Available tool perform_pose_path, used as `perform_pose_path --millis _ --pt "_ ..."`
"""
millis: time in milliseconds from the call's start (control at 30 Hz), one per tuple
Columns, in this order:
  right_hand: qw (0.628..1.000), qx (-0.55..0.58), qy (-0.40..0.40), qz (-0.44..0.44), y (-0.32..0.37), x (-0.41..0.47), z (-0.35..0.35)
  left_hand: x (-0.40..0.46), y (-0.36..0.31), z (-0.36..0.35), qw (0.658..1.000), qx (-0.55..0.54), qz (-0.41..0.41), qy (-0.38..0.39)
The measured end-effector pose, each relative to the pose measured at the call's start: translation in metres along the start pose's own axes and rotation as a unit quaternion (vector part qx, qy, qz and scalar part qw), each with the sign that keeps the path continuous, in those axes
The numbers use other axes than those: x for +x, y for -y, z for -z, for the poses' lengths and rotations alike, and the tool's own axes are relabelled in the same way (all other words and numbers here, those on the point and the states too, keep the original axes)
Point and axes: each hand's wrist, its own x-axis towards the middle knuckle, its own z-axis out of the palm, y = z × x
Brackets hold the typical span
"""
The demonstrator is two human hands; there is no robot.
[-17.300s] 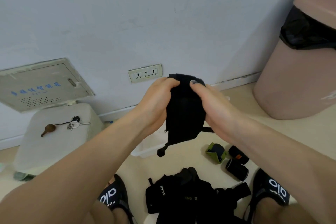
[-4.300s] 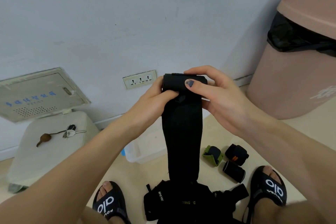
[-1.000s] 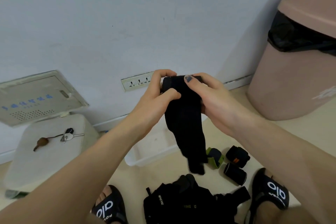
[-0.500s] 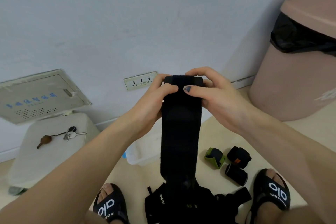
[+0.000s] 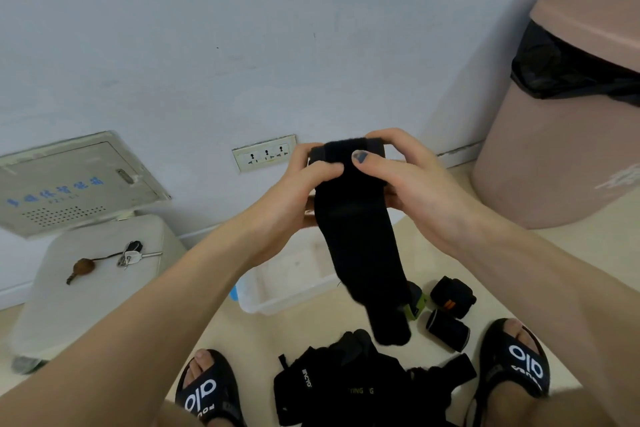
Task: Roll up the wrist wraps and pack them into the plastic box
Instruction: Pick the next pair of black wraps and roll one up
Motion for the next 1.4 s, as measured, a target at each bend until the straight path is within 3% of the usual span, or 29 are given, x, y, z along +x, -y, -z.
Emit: perform_pose_path --millis 233,400,567,733,933,1400 --pt "1.000 0.007 -0.004 0.018 -0.0023 -0.0002 -0.0020 -0.0028 -0.0051 -0.0059 0.999 0.005 0.047 -0.026" --pt "0.999 0.026 0.029 -0.008 -0.0009 0.0008 0.0001 -0.0020 -0.0069 -0.0026 0.998 -0.004 0.015 -0.058" --pt "0.998 0.024 0.032 -0.054 -0.0010 0.0016 -0.0014 -0.0051 -0.0085 0.0005 0.998 0.046 -0.028 -0.020" --pt "1.000 -0.003 0.012 -0.008 -0.0023 0.0008 -0.0033 -0.0054 -0.0082 0.0002 0.999 0.041 -0.024 -0.013" --pt "1.000 0.001 -0.013 0.023 -0.0032 0.0014 -0.0011 -0.0066 -0.0050 -0.0017 0.997 0.002 0.072 0.021" --pt "0.994 -0.075 -0.006 0.083 -0.0051 -0.0077 -0.0066 -0.0017 -0.0022 0.0014 0.996 -0.049 0.075 -0.025"
